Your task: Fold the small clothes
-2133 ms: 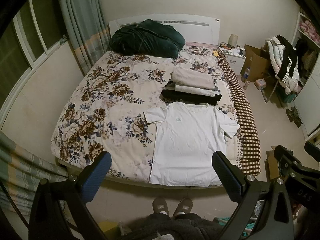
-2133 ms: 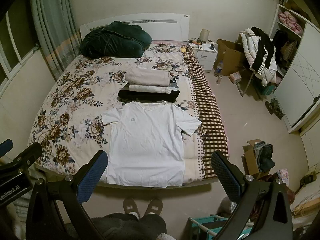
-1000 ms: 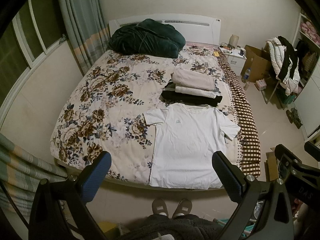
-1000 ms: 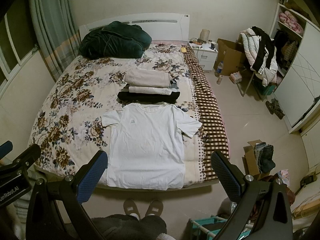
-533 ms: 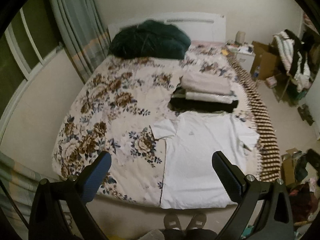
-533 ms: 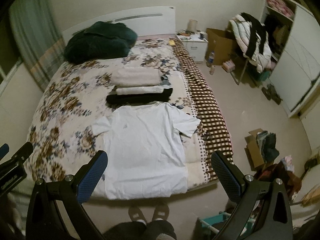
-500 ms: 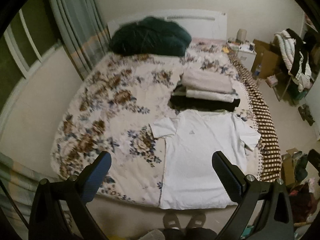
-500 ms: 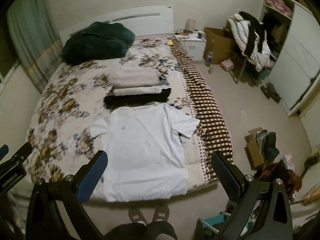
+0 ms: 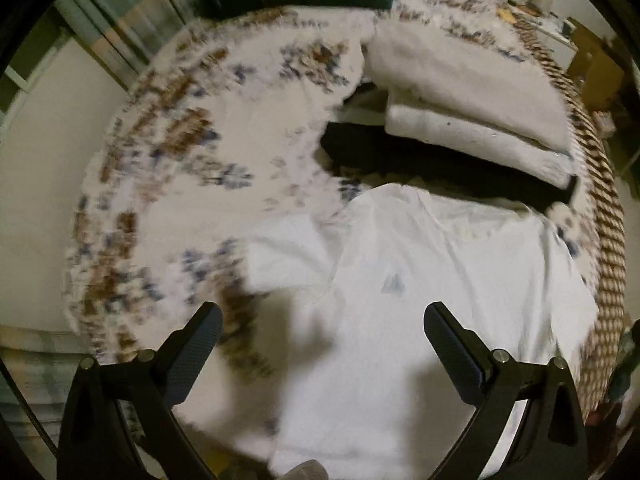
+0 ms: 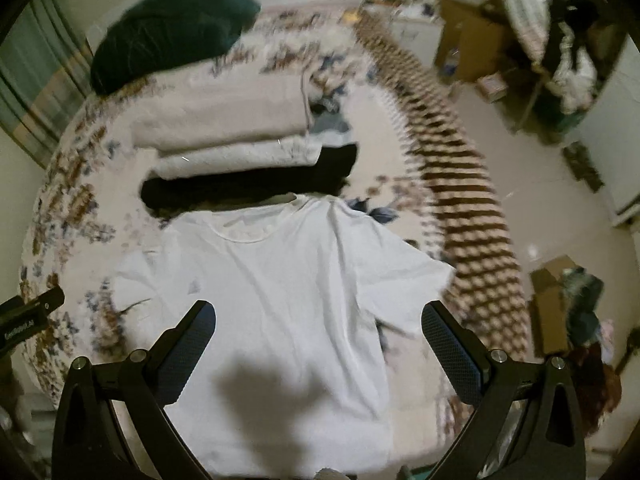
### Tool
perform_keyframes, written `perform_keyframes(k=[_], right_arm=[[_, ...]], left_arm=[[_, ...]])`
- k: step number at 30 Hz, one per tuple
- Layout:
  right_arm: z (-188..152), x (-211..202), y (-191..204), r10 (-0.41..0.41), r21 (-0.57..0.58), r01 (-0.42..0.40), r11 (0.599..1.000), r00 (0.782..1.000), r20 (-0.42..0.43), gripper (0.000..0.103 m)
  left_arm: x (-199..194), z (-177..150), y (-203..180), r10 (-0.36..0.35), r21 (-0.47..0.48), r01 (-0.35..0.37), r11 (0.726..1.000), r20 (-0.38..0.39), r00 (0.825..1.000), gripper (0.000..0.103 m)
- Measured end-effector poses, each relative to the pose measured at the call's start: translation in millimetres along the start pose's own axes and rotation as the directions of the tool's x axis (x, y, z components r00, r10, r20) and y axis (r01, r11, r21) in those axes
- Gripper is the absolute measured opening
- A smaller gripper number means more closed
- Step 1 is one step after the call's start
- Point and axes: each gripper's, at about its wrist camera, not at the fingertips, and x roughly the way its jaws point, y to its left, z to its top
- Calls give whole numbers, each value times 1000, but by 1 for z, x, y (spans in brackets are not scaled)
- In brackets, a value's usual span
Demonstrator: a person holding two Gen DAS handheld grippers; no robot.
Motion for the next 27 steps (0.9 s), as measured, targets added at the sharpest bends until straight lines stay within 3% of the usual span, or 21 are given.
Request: perform_keyframes(k=[7,13,16,17,19,21,22,23,24,27], right_arm=[[81,214,-11,-16,-79,8,997,995,-95,103],[108,323,-19,-13,-102,-2,995,989,-148,102],[109,351,-21,27,-96,-45,994,982,-185,91],[111,359,-21,49,-89,-68,994,978,-201,81],[114,374,-21,81,-78,-101,992,972,-220,67],[114,380,-19,99,-82,-117,990,974,-202,44],[114,380,-18,102,-82,-118,990,977,-186,25],[114,379,-18,114,-76,-129,989,977,-181,13],[114,379,-17,121,-71,-135,988,977,-175,9],[112,373,-17,125,-66,-135,989,983,-136,5]], left_arm=[[128,56,-41,-12,-20,11,1000,-57,998,103],[196,89,-64,-12,2,12,1000,-72,997,103],[205,95,-71,-31,14,32,999,-40,999,97],[206,97,-72,-42,12,43,999,-36,998,90],[209,97,-75,-94,2,94,996,-35,995,67],[209,95,-76,-132,3,132,991,-35,991,23],[208,93,-77,-169,9,170,985,-27,985,13],[206,90,-78,-171,14,171,985,-12,985,8],[202,88,-77,-173,18,173,985,13,985,2],[186,83,-70,-201,11,200,980,80,976,0]])
